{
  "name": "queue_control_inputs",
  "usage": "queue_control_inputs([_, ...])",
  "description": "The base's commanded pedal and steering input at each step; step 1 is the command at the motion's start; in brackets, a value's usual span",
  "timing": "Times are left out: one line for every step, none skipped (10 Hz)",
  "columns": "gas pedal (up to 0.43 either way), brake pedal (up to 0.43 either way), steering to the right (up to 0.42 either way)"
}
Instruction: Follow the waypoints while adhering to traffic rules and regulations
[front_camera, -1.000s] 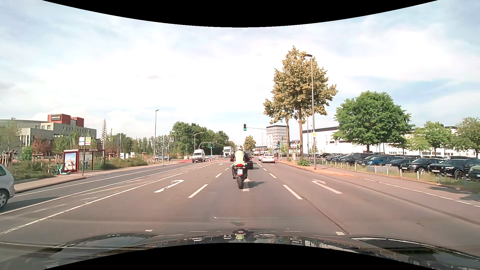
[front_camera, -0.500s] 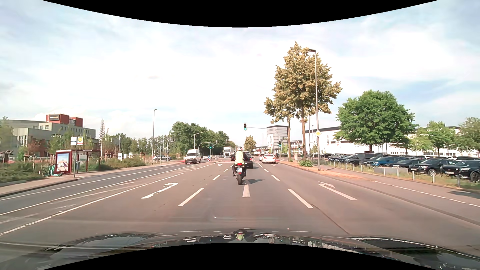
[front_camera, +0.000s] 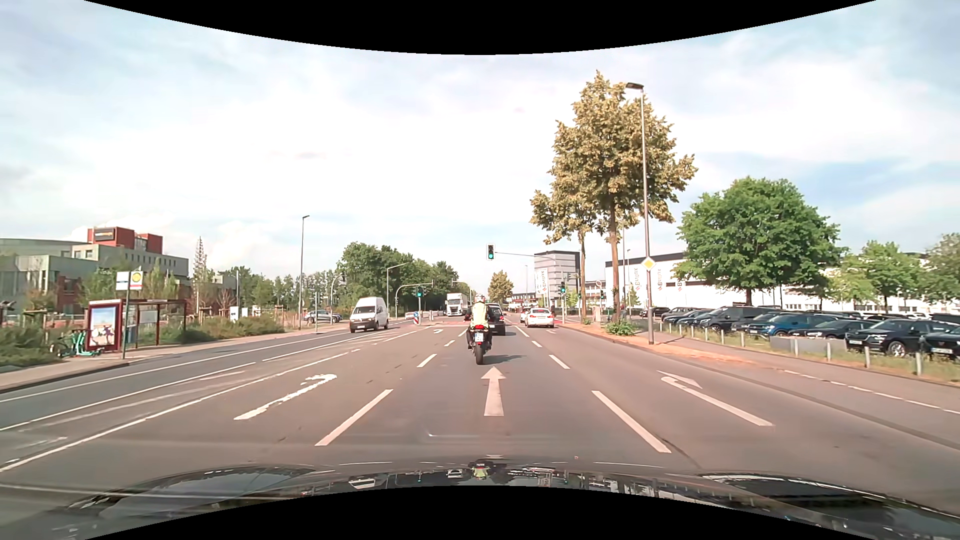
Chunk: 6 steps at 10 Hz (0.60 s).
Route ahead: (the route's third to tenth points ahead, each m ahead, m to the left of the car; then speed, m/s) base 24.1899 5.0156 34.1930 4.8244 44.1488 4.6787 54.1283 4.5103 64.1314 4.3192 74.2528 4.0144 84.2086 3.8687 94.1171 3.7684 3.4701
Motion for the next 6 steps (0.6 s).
queue_control_inputs([0.299,0.0,-0.006])
queue_control_inputs([0.311,0.0,-0.006])
queue_control_inputs([0.311,0.0,-0.006])
queue_control_inputs([0.311,0.0,-0.006])
queue_control_inputs([0.311,0.0,-0.005])
queue_control_inputs([0.311,0.0,-0.004])
